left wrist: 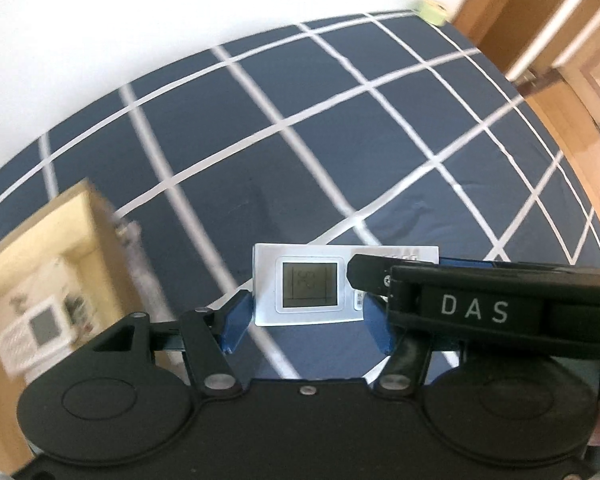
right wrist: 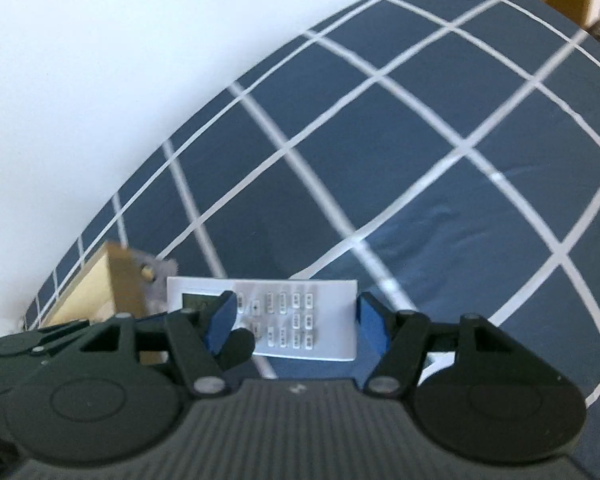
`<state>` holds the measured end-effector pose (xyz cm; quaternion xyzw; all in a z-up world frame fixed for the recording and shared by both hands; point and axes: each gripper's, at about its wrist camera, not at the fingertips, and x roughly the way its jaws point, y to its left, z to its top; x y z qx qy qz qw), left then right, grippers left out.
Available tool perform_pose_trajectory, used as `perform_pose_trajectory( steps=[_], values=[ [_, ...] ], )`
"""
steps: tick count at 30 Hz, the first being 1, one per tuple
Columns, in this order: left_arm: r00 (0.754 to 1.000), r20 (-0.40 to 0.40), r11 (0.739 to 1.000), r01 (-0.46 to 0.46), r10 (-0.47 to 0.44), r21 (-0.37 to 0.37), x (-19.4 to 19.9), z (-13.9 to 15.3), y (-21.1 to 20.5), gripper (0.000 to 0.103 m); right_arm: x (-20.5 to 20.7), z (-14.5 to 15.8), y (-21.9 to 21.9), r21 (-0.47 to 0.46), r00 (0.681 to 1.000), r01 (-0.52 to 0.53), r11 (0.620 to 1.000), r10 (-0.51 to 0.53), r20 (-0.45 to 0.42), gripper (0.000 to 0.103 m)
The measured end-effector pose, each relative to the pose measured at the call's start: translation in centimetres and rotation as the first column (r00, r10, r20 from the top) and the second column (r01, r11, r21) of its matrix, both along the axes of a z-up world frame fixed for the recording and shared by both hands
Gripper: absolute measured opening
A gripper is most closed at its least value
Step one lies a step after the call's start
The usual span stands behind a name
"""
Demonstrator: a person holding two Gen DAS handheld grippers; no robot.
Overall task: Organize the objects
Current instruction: 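Lift the small remote with the right tool and carry it over the box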
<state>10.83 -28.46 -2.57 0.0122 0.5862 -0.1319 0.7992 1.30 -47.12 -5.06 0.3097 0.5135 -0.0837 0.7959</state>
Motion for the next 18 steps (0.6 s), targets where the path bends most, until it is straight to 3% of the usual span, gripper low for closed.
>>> perform_pose_trajectory(
  steps=[8, 18],
  values=[
    [0.991, 0.019, 0.991, -0.134, 0.135, -0.010, -3.8, 1.1, 6.2, 0.060, 0.4, 1.5, 6.3, -0.019, 0.990, -0.141, 0.990, 0.141, 0.018, 0.066],
    [0.959, 0.029, 0.959, -0.283, 0.284, -0.018, -7.0, 2.0, 14.3, 0.060, 2.0, 2.7, 14.9, -0.036, 0.954, -0.297, 0.954, 0.298, 0.035, 0.066]
  ],
)
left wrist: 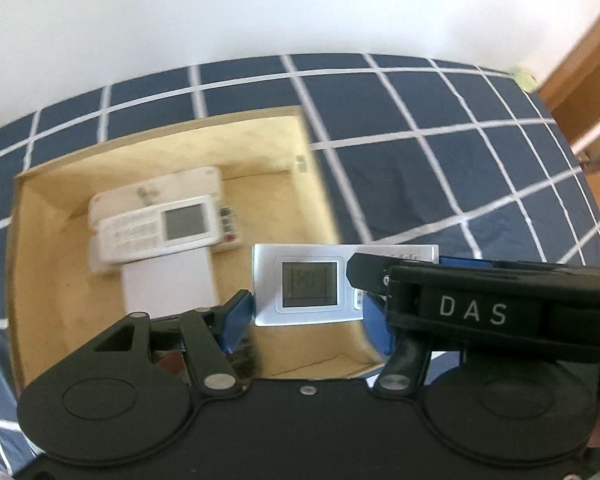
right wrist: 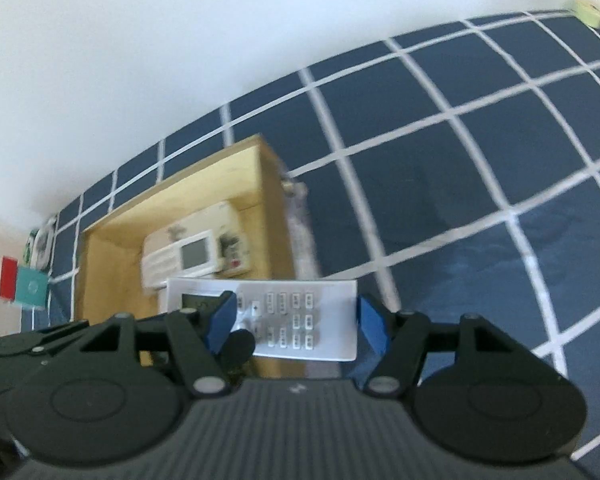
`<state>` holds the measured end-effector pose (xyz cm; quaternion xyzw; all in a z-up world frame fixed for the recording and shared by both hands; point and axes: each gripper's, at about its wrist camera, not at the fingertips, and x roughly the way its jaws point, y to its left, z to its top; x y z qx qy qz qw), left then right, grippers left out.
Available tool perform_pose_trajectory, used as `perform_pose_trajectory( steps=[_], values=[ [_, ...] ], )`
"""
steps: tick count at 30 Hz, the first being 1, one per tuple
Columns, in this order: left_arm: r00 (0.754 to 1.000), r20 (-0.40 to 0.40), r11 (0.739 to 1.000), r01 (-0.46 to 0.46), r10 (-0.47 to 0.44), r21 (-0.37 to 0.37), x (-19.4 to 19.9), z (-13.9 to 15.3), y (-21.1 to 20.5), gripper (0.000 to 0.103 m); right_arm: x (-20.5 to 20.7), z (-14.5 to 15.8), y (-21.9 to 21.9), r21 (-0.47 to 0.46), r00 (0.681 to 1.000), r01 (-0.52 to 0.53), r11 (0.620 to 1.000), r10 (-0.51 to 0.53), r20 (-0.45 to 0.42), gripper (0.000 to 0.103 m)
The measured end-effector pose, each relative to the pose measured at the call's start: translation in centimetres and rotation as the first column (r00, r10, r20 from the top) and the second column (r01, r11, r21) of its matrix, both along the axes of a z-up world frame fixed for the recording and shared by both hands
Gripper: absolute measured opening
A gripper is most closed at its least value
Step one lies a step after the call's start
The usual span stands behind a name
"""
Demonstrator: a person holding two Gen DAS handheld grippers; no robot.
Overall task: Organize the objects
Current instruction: 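Lift the small remote with the right tool and carry it over the box, then lower the small remote into the box in front of the glasses case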
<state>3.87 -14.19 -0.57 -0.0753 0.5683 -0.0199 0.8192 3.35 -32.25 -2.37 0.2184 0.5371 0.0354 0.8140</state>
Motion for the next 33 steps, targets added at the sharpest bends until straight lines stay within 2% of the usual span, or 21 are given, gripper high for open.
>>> perform_pose_trajectory(
  steps=[8, 16, 24, 33],
  values=[
    [0.994, -0.021, 0.994, -0.110, 0.109, -0.002, -1.8, -0.7, 5.9, 0.059, 1.9, -0.3, 6.4, -0.005, 0.993, -0.116, 0.993, 0.116, -0.004, 0.066],
    [0.978, -0.097, 0.983, -0.184, 0.183, 0.001, -3.2, -3.8, 10.3, 0.059, 3.3, -3.1, 11.8, 0.021, 0.977, -0.207, 0.978, 0.207, -0.057, 0.066],
    [0.966, -0.167, 0.979, -0.202, 0.198, -0.005, -4.4, -6.7, 11.9, 0.059, 3.2, -6.7, 14.4, 0.042, 0.958, -0.245, 0.969, 0.249, -0.140, 0.066],
    [0.964, -0.192, 0.982, -0.187, 0.183, 0.002, -4.6, -8.2, 11.8, 0.059, 2.9, -8.9, 14.6, 0.056, 0.951, -0.235, 0.970, 0.241, -0.194, 0.067]
  ],
)
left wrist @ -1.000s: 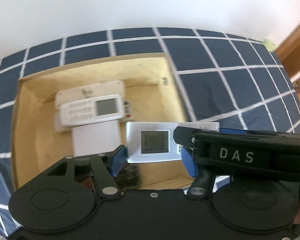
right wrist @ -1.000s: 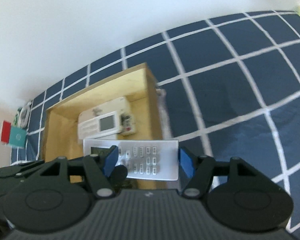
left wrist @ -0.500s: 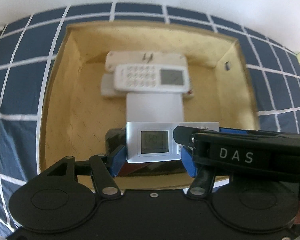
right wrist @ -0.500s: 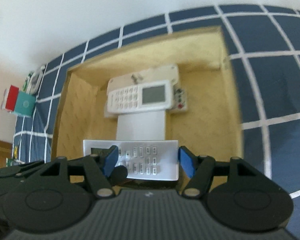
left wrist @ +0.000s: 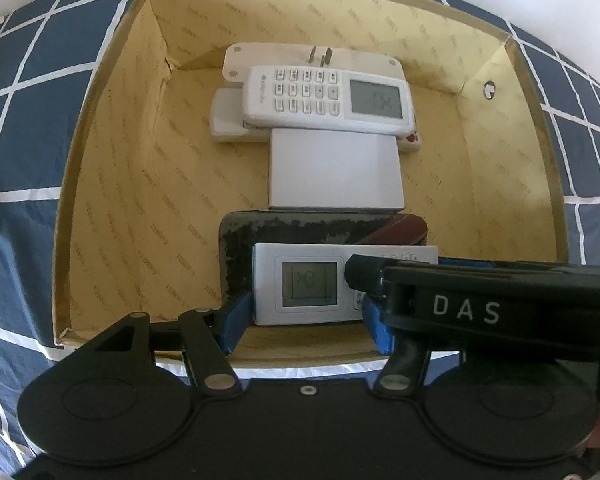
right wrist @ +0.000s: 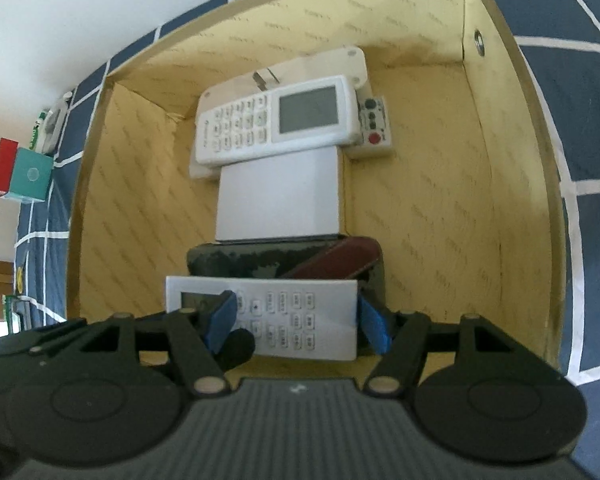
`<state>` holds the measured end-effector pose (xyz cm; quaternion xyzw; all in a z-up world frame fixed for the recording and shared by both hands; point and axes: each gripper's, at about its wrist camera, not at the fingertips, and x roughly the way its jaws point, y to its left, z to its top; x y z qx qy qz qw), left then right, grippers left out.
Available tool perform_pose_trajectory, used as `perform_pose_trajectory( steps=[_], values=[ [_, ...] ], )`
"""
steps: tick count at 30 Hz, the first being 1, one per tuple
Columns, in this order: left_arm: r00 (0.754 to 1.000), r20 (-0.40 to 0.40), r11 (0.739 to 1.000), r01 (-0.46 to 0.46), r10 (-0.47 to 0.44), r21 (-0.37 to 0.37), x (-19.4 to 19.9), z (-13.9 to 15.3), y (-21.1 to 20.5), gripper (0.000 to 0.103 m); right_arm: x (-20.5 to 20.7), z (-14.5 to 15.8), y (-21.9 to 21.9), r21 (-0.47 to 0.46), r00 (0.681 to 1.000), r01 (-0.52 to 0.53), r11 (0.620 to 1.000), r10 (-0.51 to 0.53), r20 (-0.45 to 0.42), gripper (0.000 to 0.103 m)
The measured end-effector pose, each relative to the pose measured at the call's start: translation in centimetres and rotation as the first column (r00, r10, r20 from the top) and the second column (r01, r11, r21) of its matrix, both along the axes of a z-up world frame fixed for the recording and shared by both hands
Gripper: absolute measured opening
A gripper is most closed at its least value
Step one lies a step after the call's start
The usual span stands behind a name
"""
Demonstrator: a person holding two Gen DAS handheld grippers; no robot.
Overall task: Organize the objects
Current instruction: 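Lower the small remote into the box in front of the glasses case, then open the right tool and withdraw it from the small remote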
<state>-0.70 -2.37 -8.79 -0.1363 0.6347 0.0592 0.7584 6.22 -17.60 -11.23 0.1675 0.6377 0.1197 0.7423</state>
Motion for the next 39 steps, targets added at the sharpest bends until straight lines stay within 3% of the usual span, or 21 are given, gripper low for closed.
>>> perform_pose_trajectory(
  steps=[18, 26, 39],
  values=[
    [1.000, 0.013, 0.999, -0.001, 0.000, 0.037, 0.1, 0.1, -0.6, 0.068, -0.1, -1.1, -1.2, 0.002, 1.000, 0.022, 1.000, -0.022, -0.019, 0.067],
    [0.999, 0.040, 0.996, -0.012, 0.008, 0.089, -0.7, 2.0, -0.3, 0.077, -0.4, 1.4, -1.9, -0.031, 0.999, 0.013, 0.999, -0.012, 0.033, 0.070],
    [0.996, 0.083, 0.991, -0.038, 0.027, 0.129, -1.7, 5.2, 1.5, 0.084, -1.7, 6.5, -2.7, -0.112, 0.992, 0.037, 0.993, -0.022, 0.127, 0.077]
  ],
)
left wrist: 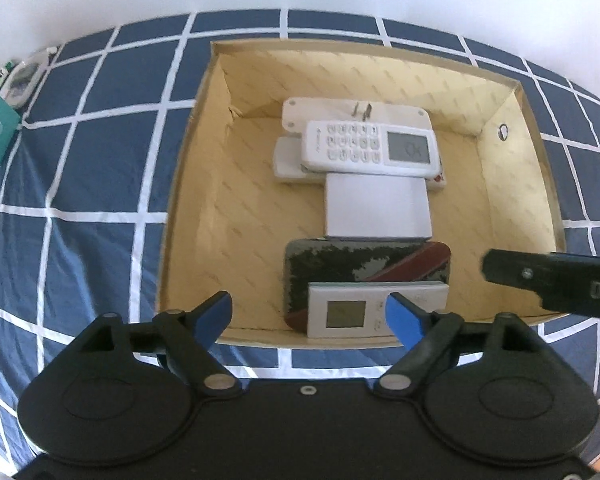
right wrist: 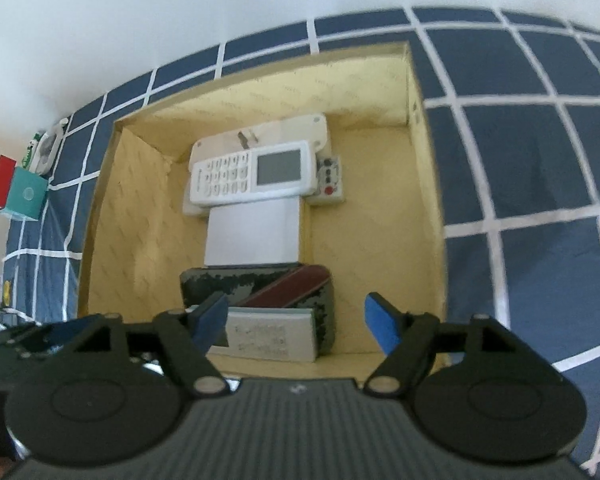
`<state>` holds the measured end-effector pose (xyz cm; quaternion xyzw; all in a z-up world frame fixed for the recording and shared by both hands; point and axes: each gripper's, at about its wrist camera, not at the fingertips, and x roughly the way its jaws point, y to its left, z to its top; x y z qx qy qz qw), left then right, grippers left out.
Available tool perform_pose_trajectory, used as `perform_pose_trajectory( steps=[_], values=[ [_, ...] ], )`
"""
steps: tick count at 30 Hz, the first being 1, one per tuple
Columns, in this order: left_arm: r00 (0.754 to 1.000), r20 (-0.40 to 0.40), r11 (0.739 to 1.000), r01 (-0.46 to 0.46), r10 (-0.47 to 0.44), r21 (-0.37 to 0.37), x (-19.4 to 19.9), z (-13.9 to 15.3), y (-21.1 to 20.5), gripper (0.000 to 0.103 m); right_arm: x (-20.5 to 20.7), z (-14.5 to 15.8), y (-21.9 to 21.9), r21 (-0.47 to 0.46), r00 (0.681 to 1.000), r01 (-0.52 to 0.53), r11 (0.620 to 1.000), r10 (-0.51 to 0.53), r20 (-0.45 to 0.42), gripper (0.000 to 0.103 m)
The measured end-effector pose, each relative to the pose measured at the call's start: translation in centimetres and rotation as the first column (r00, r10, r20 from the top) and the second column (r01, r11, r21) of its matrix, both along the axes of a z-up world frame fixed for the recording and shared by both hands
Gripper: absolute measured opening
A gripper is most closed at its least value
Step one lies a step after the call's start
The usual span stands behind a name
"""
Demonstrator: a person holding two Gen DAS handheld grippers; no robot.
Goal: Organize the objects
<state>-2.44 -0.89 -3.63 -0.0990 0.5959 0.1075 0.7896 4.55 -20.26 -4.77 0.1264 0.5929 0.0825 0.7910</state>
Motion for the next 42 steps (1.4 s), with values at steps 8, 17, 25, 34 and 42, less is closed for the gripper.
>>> perform_pose_trajectory(
  steps=[8, 17, 25, 34, 42],
  values=[
    [0.999, 0.034, 1.000, -0.004, 0.003, 0.018, -0.4, 1.7, 1.3, 0.097, -1.5, 2.1, -0.3, -0.101, 0.999, -0.010, 0.995, 0.014, 0.042, 0.093],
    [0.999, 0.035, 0.998, 0.028, -0.029, 0.049, -0.5, 2.2, 1.3, 0.103, -3.0, 2.7, -0.6, -0.137, 0.999, -0.004, 0.990, 0.011, 0.049, 0.103],
    [0.999, 0.027, 0.998, 0.029, -0.031, 0.064, -0.8, 2.4, 1.3, 0.103, -3.8, 1.9, -1.4, -0.173, 1.000, -0.005, 0.985, 0.010, 0.023, 0.103],
    [0.999, 0.016, 0.996, 0.040, -0.042, 0.082, -1.1, 2.4, 1.4, 0.103, -3.9, 1.3, -1.9, -0.194, 1.000, 0.012, 0.981, -0.011, 0.008, 0.103],
    [0.998, 0.008, 0.994, 0.056, -0.057, 0.093, -1.0, 2.0, 1.3, 0.103, -3.7, 1.0, -1.8, -0.198, 1.000, 0.008, 0.980, -0.009, -0.002, 0.103]
  ],
)
